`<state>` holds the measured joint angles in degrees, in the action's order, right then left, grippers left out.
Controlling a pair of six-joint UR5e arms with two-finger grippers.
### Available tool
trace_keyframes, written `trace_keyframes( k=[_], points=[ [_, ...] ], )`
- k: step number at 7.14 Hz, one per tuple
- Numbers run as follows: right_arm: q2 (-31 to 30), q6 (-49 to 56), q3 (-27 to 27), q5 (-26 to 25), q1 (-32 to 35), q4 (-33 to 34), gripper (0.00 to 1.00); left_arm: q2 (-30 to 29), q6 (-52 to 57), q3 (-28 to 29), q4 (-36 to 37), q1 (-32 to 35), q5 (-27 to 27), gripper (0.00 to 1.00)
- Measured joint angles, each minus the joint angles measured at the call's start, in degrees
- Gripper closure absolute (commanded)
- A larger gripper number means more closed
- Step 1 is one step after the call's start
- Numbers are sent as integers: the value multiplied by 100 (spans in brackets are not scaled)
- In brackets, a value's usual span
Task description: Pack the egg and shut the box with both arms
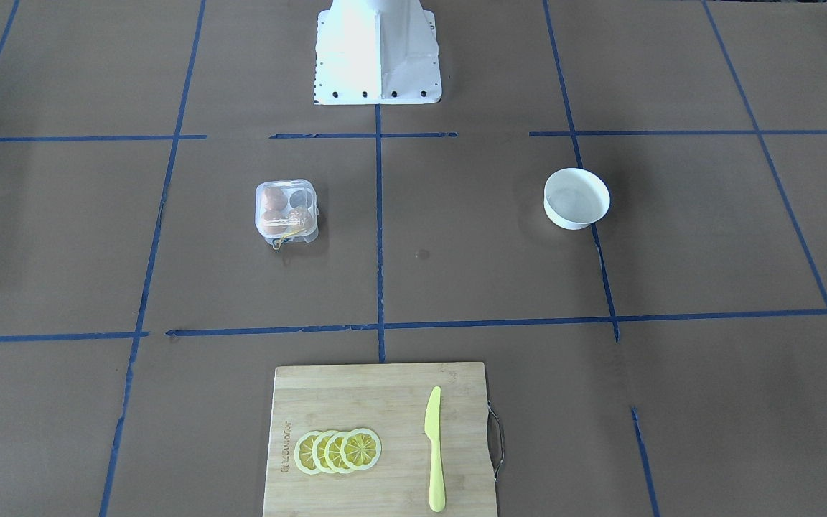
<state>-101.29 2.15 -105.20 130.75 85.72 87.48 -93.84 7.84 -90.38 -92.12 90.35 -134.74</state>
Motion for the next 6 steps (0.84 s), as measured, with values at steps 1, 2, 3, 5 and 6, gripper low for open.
trace_keyframes(
  k=[1,2,3,5,6],
  points=[
    [-14,44,-1,9,49,35,0,-14,-4,20,-8,-4,4,0],
    [-18,59,0,3,62,41,0,-6,-2,29,-50,-6,4,0],
    [-24,63,5,10,68,34,0,14,1,39,-115,-8,9,0],
    [-28,66,11,6,70,9,0,29,3,48,-160,-8,17,0],
    [-20,66,14,-8,69,2,0,31,-1,43,-163,-9,16,0]
  ],
)
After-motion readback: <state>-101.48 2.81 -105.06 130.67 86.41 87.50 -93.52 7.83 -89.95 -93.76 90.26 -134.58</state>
